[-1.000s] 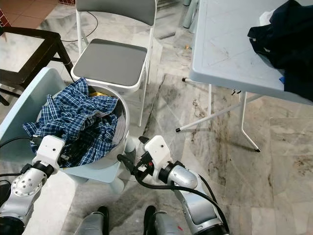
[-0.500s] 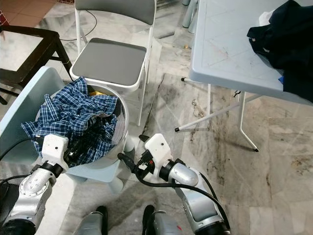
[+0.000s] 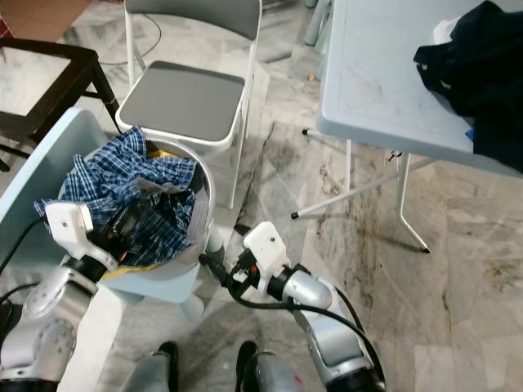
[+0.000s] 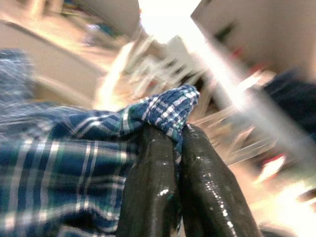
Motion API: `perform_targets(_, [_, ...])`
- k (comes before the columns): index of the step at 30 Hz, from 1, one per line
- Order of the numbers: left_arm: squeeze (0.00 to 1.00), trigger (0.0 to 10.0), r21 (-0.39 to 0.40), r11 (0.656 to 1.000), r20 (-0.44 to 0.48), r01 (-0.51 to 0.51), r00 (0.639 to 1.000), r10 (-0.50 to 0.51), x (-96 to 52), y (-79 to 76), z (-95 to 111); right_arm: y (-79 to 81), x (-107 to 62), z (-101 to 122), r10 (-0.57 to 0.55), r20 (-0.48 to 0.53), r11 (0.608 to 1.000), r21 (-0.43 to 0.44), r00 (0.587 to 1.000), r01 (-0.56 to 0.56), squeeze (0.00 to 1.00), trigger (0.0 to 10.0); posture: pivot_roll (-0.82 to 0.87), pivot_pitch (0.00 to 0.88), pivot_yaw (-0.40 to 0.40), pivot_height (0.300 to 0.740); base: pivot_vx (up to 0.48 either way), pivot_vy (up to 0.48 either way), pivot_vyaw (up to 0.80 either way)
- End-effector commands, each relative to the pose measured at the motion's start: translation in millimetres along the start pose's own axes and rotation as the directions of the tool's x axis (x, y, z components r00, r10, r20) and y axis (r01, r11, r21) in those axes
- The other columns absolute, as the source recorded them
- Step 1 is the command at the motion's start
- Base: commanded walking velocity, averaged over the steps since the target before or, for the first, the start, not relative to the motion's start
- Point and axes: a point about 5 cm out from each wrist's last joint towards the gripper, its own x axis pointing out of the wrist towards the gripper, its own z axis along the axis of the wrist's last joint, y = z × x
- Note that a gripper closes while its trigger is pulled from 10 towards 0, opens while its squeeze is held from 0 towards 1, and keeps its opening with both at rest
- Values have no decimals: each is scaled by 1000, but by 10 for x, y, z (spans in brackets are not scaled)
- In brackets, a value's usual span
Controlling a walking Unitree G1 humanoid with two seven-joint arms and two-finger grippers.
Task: Hang hanger
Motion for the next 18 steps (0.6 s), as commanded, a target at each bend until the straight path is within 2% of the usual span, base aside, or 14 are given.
perform_targets(1, [0, 0, -100, 995, -19, 22, 1000, -24, -66, -68, -15, -2, -30, -47, -6, -19, 1000, -1, 1000, 6, 0, 10000, 297, 307, -144, 740, 0, 0, 0])
perform_targets(3, [0, 0, -139, 990, -20, 11, 1000, -14, -106, -61, -19, 0, -29, -52, -5, -20, 1000, -1, 1000, 5, 0, 10000, 298, 309, -146, 740, 0, 0, 0])
perform_targets(6, [0, 0, -187, 978, -48, -96, 995, 89, -247, 93, -65, 13, -22, -62, 2, -23, 1000, -2, 1000, -2, 0, 10000, 301, 312, -150, 740, 0, 0, 0])
perform_targets(8, [0, 0, -144, 971, -98, -189, 979, 176, -365, 243, -135, 19, -17, -66, 7, -26, 1000, -4, 1000, -7, 0, 10000, 302, 313, -151, 740, 0, 0, 0])
perform_targets(9, [0, 0, -121, 950, -130, -287, 954, 272, -480, 388, -203, 22, -13, -71, 10, -27, 1000, -4, 1000, -10, 0, 10000, 305, 315, -153, 740, 0, 0, 0])
perform_targets(13, [0, 0, -93, 935, -146, -343, 933, 328, -548, 464, -229, 22, -12, -71, 13, -29, 1000, -6, 999, -13, 0, 10000, 304, 317, -155, 740, 0, 0, 0])
perform_targets(15, [0, 0, -18, 903, -181, -430, 889, 420, -667, 604, -300, 24, -12, -76, 17, -33, 1000, -7, 999, -17, 0, 10000, 307, 318, -156, 740, 0, 0, 0])
perform_targets(18, [0, 0, 134, 838, -238, -530, 803, 546, -844, 779, -441, 40, -7, -92, 22, -39, 1000, -8, 999, -22, 0, 10000, 306, 321, -156, 740, 0, 0, 0])
